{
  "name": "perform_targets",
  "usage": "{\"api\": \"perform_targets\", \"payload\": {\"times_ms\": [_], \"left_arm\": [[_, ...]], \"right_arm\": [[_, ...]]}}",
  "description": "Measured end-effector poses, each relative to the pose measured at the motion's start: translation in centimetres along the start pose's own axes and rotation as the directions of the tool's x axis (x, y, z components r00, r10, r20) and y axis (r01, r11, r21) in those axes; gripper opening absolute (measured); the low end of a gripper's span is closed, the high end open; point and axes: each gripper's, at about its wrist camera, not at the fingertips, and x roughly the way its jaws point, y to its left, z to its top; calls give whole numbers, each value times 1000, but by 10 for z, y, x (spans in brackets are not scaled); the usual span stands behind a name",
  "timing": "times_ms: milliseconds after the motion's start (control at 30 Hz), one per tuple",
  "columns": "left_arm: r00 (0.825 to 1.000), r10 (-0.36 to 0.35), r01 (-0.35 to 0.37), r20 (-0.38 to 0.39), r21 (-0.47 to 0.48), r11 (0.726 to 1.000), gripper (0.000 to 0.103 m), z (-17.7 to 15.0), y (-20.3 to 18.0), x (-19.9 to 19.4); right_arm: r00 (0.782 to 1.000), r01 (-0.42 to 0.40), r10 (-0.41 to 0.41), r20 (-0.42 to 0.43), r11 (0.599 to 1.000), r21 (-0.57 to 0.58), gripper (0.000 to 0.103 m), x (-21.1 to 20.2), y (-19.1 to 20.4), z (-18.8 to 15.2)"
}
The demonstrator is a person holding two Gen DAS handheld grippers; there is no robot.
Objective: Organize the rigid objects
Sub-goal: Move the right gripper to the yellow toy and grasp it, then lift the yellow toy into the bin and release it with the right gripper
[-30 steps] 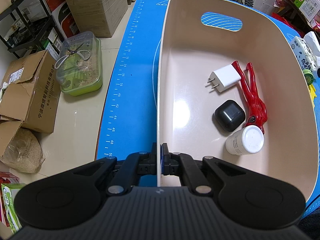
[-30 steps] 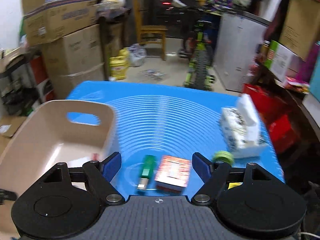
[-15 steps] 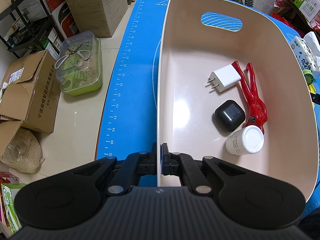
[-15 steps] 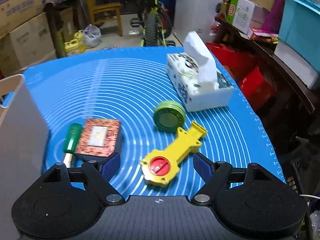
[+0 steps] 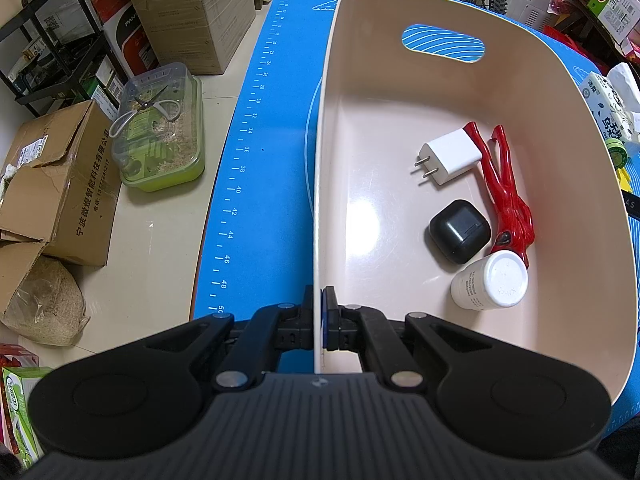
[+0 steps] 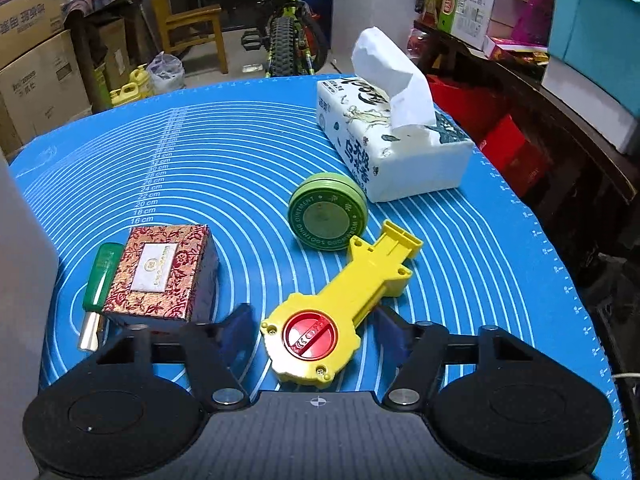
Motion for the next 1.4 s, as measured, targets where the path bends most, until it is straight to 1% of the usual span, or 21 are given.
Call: {"api": "perform_targets", "payload": {"times_ms": [33,100,167,367,533,700,833,900,1000,1167,1300,1400], "left_arm": [[1000,0,0,1,0,1000,4,0,0,0],[1000,0,0,1,0,1000,4,0,0,0],[1000,-1,1,1,-1,1000,4,0,0,0],[1000,0,0,0,0,1000,4,0,0,0],[1000,0,0,1,0,1000,4,0,0,0],[1000,0,0,1,0,1000,4,0,1,0],[1000,0,0,1,0,1000,4,0,0,0],[1000,0,0,1,0,1000,4,0,1,0],[1000,0,0,1,0,1000,4,0,0,0],[1000,0,0,1,1,1000,4,-1,1,0],[1000,0,0,1,1,1000,4,0,0,0],[1000,0,0,1,0,1000,4,-1,1,0]], "right_arm": [[1000,-4,4,3,1000,6,62,0,0,0],[1000,-6,6,-1,1000,8,60,-1,-2,0],[1000,0,0,-6,1000,14,54,-3,-2,0],[1000,13,-14,9,999,43,54,-12,-7,2],[999,8,-11,33,997,77,54,-28,-13,4],[995,-19,10,94,995,93,54,-52,-14,12],[986,-69,54,160,994,90,54,-76,-6,17],[978,-98,81,193,992,77,54,-88,1,18],[962,-129,119,247,991,24,54,-106,18,20],[922,-197,209,326,978,-70,54,-134,46,22],[889,-252,292,353,955,-155,54,-150,72,22],[870,-285,349,348,932,-224,54,-157,95,18]]}}
